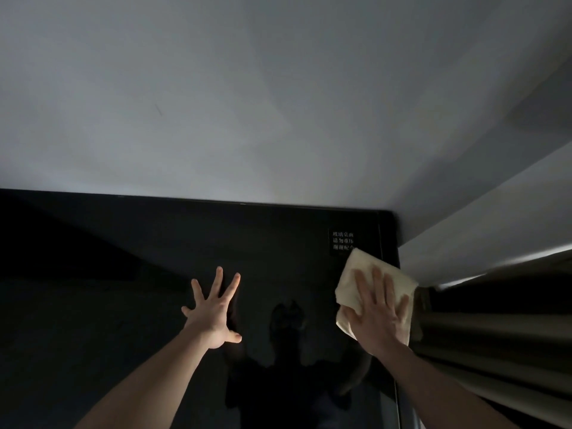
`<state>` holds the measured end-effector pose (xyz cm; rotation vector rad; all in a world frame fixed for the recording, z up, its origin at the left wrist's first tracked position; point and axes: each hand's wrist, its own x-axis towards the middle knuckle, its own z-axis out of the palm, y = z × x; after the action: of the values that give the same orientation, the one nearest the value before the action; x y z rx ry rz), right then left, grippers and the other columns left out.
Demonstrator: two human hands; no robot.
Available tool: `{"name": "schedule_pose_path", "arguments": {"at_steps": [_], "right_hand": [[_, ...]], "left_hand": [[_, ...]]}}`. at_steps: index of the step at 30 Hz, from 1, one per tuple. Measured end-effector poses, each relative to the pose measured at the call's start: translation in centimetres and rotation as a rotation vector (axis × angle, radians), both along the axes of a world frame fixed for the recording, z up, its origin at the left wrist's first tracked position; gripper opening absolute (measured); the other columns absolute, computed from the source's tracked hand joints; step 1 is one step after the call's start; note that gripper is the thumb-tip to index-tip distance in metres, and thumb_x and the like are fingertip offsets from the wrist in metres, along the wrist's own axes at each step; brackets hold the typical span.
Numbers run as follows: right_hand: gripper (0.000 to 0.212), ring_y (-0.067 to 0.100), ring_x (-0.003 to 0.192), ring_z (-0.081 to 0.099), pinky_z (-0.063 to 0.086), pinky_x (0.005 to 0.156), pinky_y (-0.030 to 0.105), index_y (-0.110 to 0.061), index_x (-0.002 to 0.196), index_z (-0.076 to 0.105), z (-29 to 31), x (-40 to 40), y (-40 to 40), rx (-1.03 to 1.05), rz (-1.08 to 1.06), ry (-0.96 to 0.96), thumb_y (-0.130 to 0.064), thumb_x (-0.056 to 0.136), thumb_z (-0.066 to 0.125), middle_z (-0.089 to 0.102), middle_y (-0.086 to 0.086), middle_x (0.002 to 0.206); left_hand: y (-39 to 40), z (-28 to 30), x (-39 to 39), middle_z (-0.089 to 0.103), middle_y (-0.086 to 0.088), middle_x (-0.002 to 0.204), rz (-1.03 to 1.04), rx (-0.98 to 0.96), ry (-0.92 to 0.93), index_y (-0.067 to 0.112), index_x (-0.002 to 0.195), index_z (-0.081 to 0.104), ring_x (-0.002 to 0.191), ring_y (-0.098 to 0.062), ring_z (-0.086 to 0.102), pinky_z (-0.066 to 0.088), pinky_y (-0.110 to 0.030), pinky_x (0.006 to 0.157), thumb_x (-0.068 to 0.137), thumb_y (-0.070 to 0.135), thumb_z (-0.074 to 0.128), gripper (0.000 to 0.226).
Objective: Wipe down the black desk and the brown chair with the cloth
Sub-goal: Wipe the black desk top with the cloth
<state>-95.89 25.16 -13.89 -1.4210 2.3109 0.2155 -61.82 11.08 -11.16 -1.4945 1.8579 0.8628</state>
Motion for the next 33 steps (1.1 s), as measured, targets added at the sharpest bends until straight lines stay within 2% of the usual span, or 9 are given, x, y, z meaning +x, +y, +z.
{"name": "schedule_pose_path", "arguments": {"at_steps": [5,10,14,17,20,23,26,30,33], "right_hand": [[0.103,0.038,0.160,-0.012,0.007,0.129,0.059,-0.039,0.163,-0.023,-0.7,-2.0,-0.3,-0.027,-0.220,-0.041,-0.069,0.095,0.049,-0.025,0.002,0.173],[0.093,0.043,0.159,-0.010,0.010,0.126,0.066,-0.038,0.167,-0.007,-1.5,-0.9,-4.1,-0.036,-0.365,-0.013,-0.060,0.099,0.052,-0.021,0.005,0.174],[0.099,0.039,0.159,-0.014,0.001,0.125,0.069,-0.041,0.166,-0.006,-2.0,0.9,-8.5,-0.034,-0.430,-0.028,-0.051,0.096,0.063,-0.019,0.002,0.175],[0.105,0.042,0.159,-0.015,-0.004,0.123,0.072,-0.041,0.166,-0.011,-2.2,2.9,-11.1,-0.033,-0.346,-0.042,-0.050,0.095,0.066,-0.021,0.005,0.175],[0.100,0.043,0.157,-0.025,-0.011,0.122,0.072,-0.045,0.164,-0.014,-2.0,5.7,-13.7,-0.011,-0.174,-0.124,-0.049,0.097,0.061,-0.027,0.005,0.173],[0.093,0.039,0.156,-0.031,-0.013,0.121,0.073,-0.048,0.164,-0.012,-1.5,9.8,-16.1,-0.007,0.055,-0.139,-0.039,0.099,0.054,-0.031,-0.001,0.172],[0.093,0.035,0.152,-0.040,-0.016,0.121,0.070,-0.047,0.162,-0.020,-1.0,12.6,-17.1,0.025,0.261,-0.169,-0.035,0.100,0.049,-0.042,-0.004,0.166],[0.096,0.033,0.157,-0.032,-0.011,0.124,0.068,-0.045,0.162,-0.021,-0.7,10.6,-16.5,0.019,0.283,-0.086,-0.057,0.098,0.049,-0.038,-0.008,0.168],[0.095,0.034,0.157,-0.029,-0.012,0.123,0.069,-0.042,0.163,-0.022,-0.7,8.7,-15.3,0.064,0.086,-0.102,-0.062,0.099,0.045,-0.032,-0.004,0.171]], "left_hand": [[0.0,0.0,-0.1,-0.056,0.014,0.154,0.000,0.010,-0.001,0.057,0.152,-0.032,0.151,-0.048,-0.034,0.016,-0.081,0.117,0.075,0.048,0.093,0.147],[-0.2,-0.3,0.2,-0.058,0.016,0.152,0.003,0.012,0.020,0.057,0.153,-0.030,0.149,-0.048,-0.038,0.013,-0.082,0.116,0.074,0.047,0.093,0.146],[-0.3,-0.6,0.3,-0.058,0.014,0.152,-0.015,0.012,0.008,0.055,0.153,-0.031,0.148,-0.051,-0.038,0.013,-0.082,0.116,0.074,0.049,0.092,0.147],[-0.4,-0.8,0.3,-0.059,0.013,0.152,-0.033,0.004,0.005,0.055,0.153,-0.033,0.148,-0.052,-0.037,0.013,-0.083,0.116,0.074,0.052,0.092,0.147],[-0.6,-0.9,0.4,-0.060,0.013,0.151,-0.040,-0.001,0.007,0.055,0.152,-0.034,0.147,-0.053,-0.038,0.012,-0.083,0.115,0.073,0.053,0.092,0.148],[-0.6,-1.0,0.4,-0.059,0.012,0.151,-0.047,-0.006,0.010,0.055,0.152,-0.034,0.147,-0.053,-0.038,0.012,-0.084,0.115,0.072,0.055,0.092,0.149],[-0.7,-1.1,0.3,-0.059,0.011,0.151,-0.061,-0.016,0.009,0.055,0.151,-0.035,0.147,-0.054,-0.037,0.013,-0.084,0.116,0.071,0.057,0.091,0.150],[-0.9,-1.1,0.4,-0.058,0.009,0.153,-0.107,-0.024,0.013,0.053,0.153,-0.034,0.147,-0.056,-0.036,0.013,-0.083,0.116,0.069,0.063,0.090,0.150],[-1.2,-1.0,1.2,-0.053,0.004,0.158,-0.193,-0.058,0.032,0.048,0.156,-0.031,0.147,-0.059,-0.031,0.013,-0.082,0.117,0.066,0.072,0.086,0.150]]}}
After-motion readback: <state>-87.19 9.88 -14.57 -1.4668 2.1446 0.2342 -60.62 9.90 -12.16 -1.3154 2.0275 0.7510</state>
